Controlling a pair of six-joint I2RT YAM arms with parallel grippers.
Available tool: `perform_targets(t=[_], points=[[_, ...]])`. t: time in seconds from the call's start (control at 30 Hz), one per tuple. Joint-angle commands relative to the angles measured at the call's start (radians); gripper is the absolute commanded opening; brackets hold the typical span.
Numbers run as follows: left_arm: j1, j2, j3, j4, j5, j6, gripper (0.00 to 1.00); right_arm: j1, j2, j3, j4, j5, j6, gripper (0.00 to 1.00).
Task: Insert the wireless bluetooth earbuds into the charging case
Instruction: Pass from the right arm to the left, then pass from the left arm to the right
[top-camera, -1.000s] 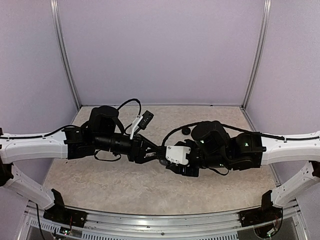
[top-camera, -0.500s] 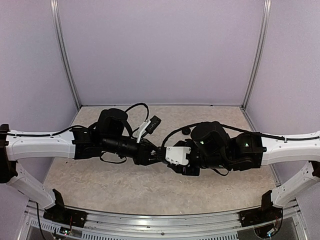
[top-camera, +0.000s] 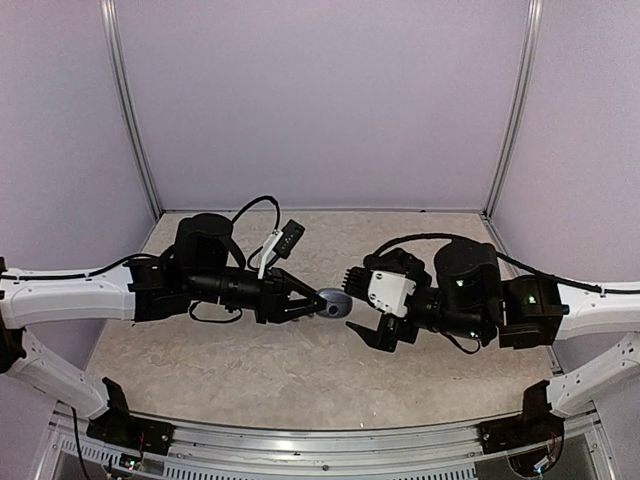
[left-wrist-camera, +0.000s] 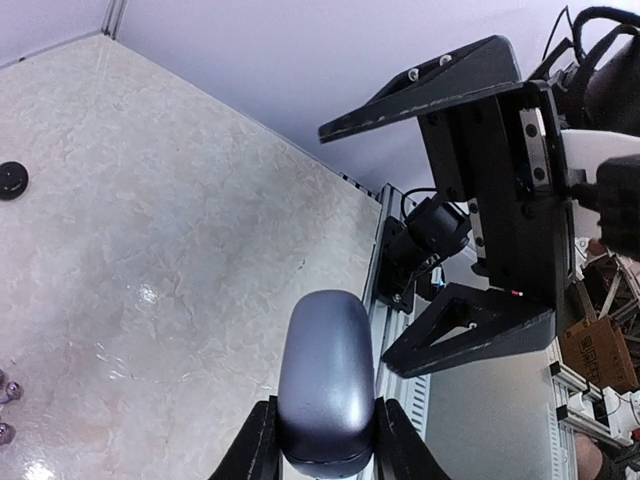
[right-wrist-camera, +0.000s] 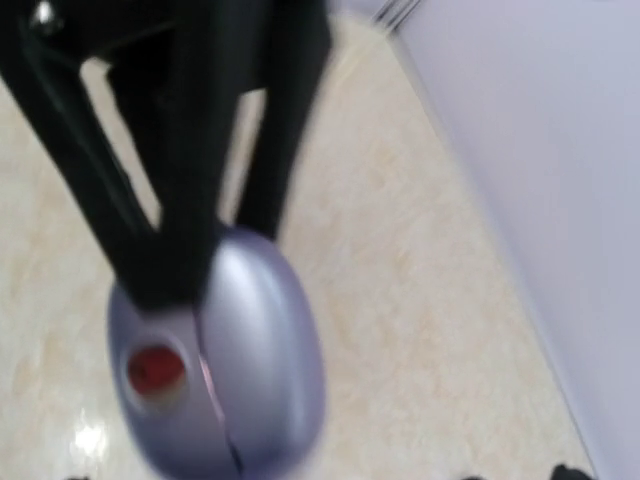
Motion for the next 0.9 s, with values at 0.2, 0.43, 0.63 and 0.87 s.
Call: perform_targets(t=[0.2,0.43,0.63,0.87], points=[[0.020,-0.174,-0.066,0.148,-0.040,0.145,0.11,-0.157,-0.217,-0.154,0.296,-0.387,0.253,1.00],[0.011,-0.218,-0.090,0.282,-0.031,0.184,0.12,-0.214,-0.189,-0.177,0.370,-0.674,0.377,0.99],[-0.039,-0.211,-0.112,0.402,-0.065,0.233,0.12,-0.238,-0.104,-0.149,0.440,-0.816,0.511,0.94],[-0.085,-0.173,-0.110,0.449,-0.086,0.262,0.12,-0.264,-0.074,-0.162,0.586,-0.892,0.637,0.91]])
